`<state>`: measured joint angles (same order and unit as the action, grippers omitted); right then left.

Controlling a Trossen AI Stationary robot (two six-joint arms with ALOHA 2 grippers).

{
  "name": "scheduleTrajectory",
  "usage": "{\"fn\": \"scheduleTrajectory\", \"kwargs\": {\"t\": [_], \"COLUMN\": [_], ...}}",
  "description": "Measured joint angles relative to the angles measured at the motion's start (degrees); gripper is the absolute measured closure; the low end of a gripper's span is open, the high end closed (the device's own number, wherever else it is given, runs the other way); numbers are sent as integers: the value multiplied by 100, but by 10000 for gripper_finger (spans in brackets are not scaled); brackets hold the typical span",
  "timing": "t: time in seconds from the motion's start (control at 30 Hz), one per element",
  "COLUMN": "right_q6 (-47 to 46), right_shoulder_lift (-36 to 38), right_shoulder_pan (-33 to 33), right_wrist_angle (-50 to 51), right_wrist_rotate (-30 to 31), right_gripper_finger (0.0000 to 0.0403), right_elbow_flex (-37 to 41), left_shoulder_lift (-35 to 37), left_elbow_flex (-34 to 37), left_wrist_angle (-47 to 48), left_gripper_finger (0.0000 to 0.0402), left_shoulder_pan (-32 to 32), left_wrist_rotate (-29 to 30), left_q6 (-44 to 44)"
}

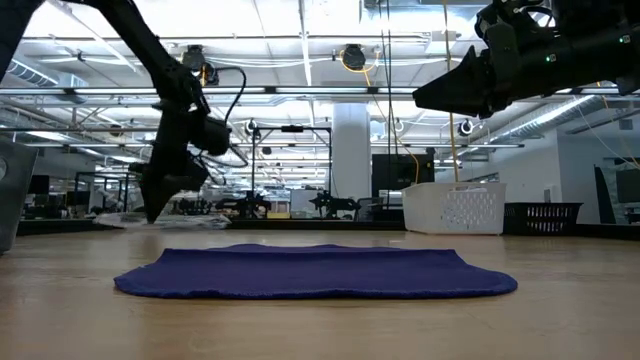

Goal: Pick & Place Toothbrushes
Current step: Put the violet toothbrush into the black basket

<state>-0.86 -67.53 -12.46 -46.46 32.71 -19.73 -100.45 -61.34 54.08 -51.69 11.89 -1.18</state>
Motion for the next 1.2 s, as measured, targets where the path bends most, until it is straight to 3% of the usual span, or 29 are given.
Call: {"fn": "scheduleTrajectory", "kwargs": {"t": [0.33,0.77,1.2], "right_q6": [0,0,2], "right_shoulder_lift": [0,0,0], "right_shoulder_pan": [-1,-1,-1], "right_wrist_angle": [0,-1,-2], "right_wrist_rotate": [0,2,2], "right_gripper_finger": [248,248,248], "right_elbow_flex": [0,0,0], "left_shoulder_lift": [1152,2540,2726], "left_elbow_flex": [0,0,-2], "left_wrist_angle": [31,-54,-1306], "left_gripper_finger": [402,401,401], "left_shoulder_pan": [420,1494,2941], "left_wrist_rotate": [-216,-305,-292], "left_q6": [-307,-1060,-1497]}}
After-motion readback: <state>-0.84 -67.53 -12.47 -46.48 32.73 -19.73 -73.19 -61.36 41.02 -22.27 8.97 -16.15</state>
